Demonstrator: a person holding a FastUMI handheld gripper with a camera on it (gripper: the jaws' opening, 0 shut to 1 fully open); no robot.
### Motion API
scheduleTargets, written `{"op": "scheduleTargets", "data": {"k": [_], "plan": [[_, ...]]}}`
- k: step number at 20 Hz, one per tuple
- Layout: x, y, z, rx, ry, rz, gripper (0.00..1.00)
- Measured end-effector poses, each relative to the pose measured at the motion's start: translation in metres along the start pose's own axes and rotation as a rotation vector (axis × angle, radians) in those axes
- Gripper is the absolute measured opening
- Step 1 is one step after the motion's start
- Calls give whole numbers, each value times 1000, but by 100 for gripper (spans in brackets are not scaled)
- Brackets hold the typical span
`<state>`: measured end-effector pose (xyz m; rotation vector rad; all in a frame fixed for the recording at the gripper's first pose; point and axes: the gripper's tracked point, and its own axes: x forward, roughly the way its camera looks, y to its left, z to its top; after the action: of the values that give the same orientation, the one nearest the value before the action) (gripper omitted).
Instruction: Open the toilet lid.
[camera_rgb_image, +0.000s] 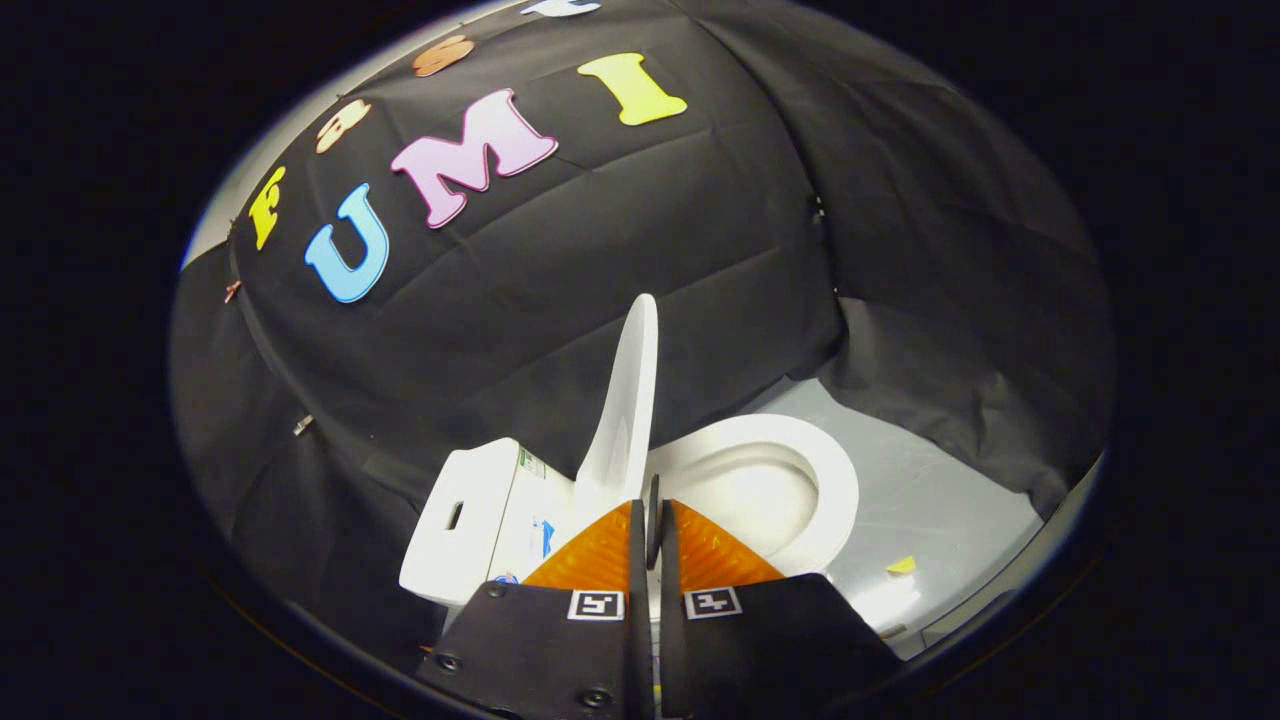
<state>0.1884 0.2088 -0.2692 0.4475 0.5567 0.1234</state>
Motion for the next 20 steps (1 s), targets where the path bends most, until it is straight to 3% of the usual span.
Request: {"op": "scheduleTargets", "data": {"k": [8,20], "plan": [[-19,109,-7,-202,-70,-2,11],[-14,265,-66,-443,-100,37,13]]}}
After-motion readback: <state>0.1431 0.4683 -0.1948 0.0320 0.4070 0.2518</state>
